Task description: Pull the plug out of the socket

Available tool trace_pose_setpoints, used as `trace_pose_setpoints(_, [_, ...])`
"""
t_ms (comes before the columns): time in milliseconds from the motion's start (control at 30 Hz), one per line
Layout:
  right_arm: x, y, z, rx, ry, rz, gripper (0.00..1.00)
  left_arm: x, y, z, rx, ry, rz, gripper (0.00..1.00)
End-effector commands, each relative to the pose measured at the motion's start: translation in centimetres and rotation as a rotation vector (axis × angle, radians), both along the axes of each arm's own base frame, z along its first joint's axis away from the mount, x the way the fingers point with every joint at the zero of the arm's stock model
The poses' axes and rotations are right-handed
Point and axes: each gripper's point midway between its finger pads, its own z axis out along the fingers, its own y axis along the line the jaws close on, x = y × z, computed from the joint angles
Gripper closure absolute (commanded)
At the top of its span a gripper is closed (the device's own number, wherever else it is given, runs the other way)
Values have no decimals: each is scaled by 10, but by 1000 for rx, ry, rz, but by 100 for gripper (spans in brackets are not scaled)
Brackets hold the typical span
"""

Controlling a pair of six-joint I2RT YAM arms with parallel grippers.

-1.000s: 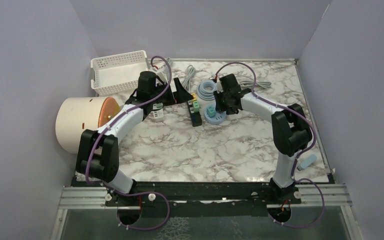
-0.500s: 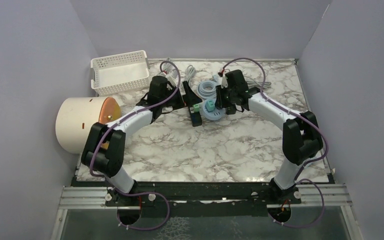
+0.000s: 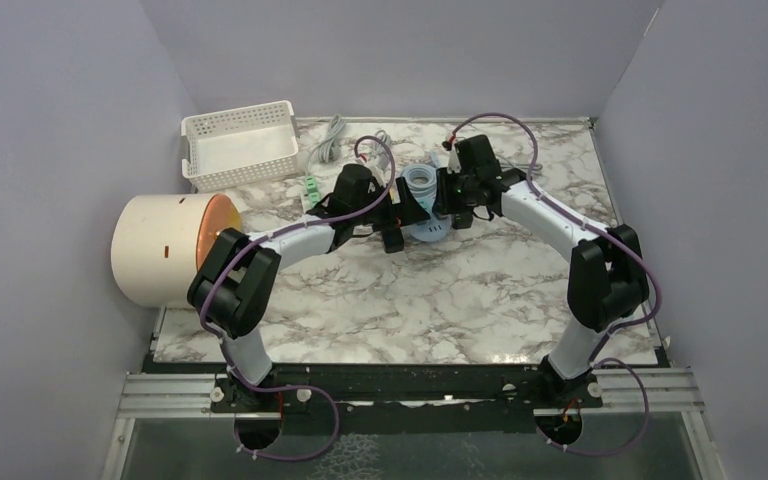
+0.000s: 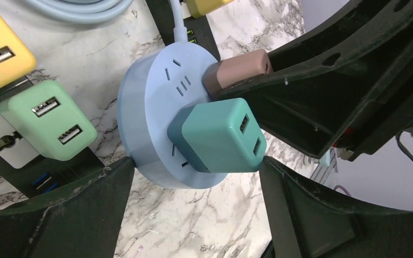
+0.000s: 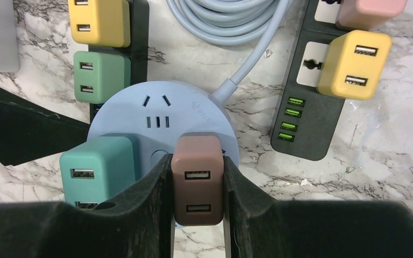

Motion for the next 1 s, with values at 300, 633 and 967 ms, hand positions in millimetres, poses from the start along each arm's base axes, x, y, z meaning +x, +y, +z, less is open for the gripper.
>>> trace_pose_setpoints(300, [10, 31, 101, 282, -136, 46, 99, -27, -22, 52, -146, -225, -158, 13])
trace_pose_setpoints(633, [8, 33, 129, 316, -166, 58, 99, -21, -35, 20, -105, -122, -137, 10])
trace_pose_setpoints(967, [6, 33, 146, 343, -184, 69, 99, -7, -31, 8, -1, -95, -94, 13])
